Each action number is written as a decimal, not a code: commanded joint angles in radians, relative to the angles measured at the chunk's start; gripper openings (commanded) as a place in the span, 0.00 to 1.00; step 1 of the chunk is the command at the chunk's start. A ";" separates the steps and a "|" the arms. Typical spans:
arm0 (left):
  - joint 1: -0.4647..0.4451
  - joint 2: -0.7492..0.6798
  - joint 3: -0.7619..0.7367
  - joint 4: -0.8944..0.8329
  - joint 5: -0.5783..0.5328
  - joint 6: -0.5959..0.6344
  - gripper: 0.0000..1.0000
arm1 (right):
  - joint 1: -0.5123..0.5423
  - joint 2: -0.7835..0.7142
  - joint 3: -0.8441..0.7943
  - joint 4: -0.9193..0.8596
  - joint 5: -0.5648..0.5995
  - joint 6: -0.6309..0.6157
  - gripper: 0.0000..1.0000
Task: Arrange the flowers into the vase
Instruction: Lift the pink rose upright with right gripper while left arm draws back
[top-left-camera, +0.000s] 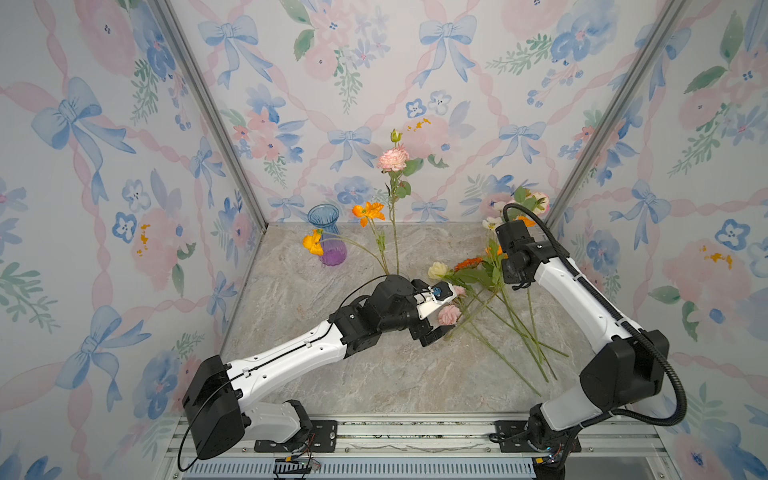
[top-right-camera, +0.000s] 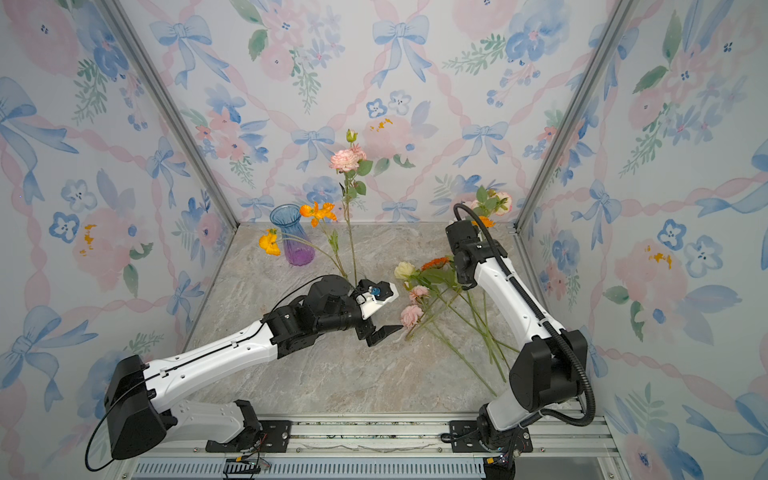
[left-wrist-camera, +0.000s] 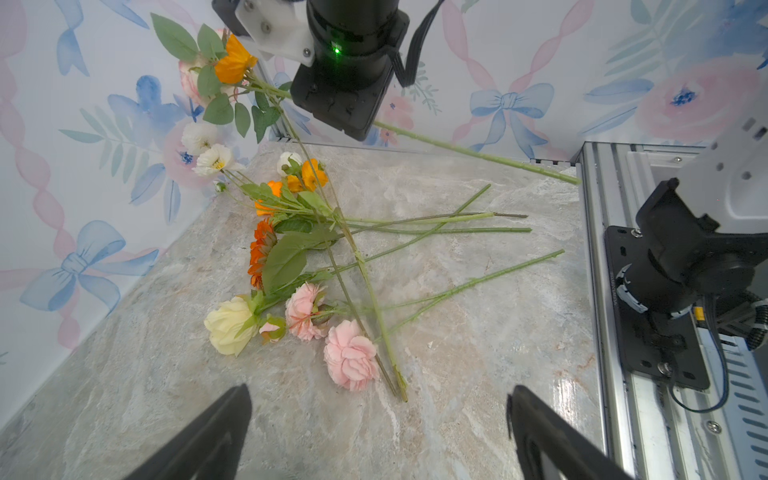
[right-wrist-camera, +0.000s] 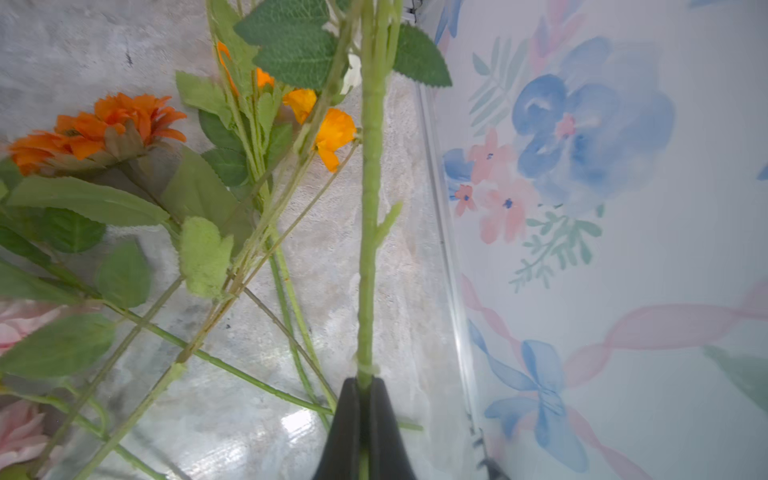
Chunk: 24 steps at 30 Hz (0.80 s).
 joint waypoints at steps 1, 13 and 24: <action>0.000 -0.021 0.006 0.007 0.001 -0.015 0.98 | 0.091 0.080 0.094 -0.213 0.242 -0.025 0.00; -0.001 -0.031 0.006 0.006 -0.004 -0.014 0.98 | 0.180 0.007 0.261 -0.270 0.510 -0.039 0.00; 0.011 -0.069 0.004 0.004 -0.020 -0.006 0.98 | 0.231 -0.221 0.152 0.026 0.226 -0.096 0.00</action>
